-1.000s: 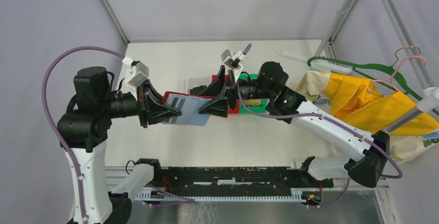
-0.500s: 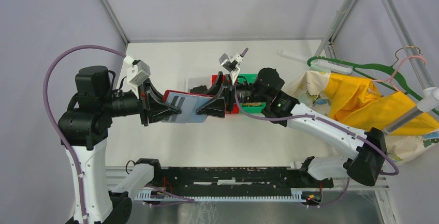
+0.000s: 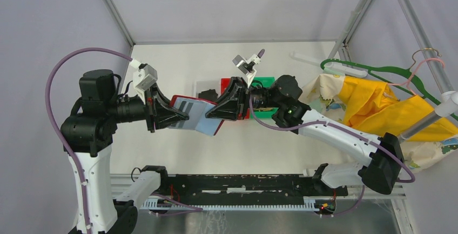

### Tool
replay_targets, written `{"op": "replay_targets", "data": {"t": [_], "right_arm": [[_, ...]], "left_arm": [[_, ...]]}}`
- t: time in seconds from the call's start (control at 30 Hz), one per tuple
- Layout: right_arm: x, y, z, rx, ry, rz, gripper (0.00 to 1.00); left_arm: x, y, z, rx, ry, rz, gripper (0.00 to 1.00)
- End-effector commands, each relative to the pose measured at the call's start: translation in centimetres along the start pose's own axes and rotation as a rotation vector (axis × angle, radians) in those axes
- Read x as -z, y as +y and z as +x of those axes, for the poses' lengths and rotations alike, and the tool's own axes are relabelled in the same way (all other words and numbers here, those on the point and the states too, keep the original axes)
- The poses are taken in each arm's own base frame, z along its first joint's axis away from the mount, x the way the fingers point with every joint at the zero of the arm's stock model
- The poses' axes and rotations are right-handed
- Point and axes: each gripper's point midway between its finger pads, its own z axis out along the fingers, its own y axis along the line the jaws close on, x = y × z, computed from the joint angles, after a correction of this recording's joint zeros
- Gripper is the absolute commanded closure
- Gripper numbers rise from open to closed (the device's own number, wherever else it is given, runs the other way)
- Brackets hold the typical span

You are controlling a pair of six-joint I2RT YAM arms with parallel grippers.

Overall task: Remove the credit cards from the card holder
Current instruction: Remove the credit card from the card holder.

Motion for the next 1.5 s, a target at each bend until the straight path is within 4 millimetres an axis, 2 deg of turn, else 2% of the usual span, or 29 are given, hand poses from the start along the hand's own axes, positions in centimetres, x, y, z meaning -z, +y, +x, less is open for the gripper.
{"op": "replay_targets", "data": {"t": [0.0,0.07,0.17,0.27,0.33,0.57,1.0,1.47], "right_arm": [[-0.2,1.4,-1.5,0.061,-0.019,-0.030,0.84],[-0.2,0.7,-1.4,0.063,-0.018,0.007,0.91],[-0.2,-0.1,-1.9,0.041,-0.045,0.062,1.00],[-0.4,-1.0,-2.4,-0.020,-0.085,0.102,1.00],[-0.6,-1.2,-2.5,-0.070,-0.104,0.105,1.00],[-0.6,-0.8,-3.0,-0.103,-0.136,0.090,1.00],[-0.7,-1.9,-1.6,-0.120,-0.089,0.104,1.00],[-0.8,-3.1,-0.6,-0.122,-0.054,0.136,1.00]], "left_arm": [[0.1,-0.6,-0.8,-0.069,-0.019,0.023,0.91],[0.1,-0.6,-0.9,-0.070,-0.020,0.026,0.89],[0.1,-0.5,-0.9,-0.071,-0.020,0.025,0.76],[0.0,-0.1,-0.6,-0.062,-0.015,0.019,0.66],[-0.1,0.2,-0.4,-0.061,-0.010,0.007,0.64],[0.0,0.7,0.2,-0.088,0.000,-0.028,0.63],[0.2,-1.4,-0.1,-0.102,-0.025,0.049,0.69],[0.3,-1.9,-0.7,-0.103,-0.033,0.066,0.75]]}}
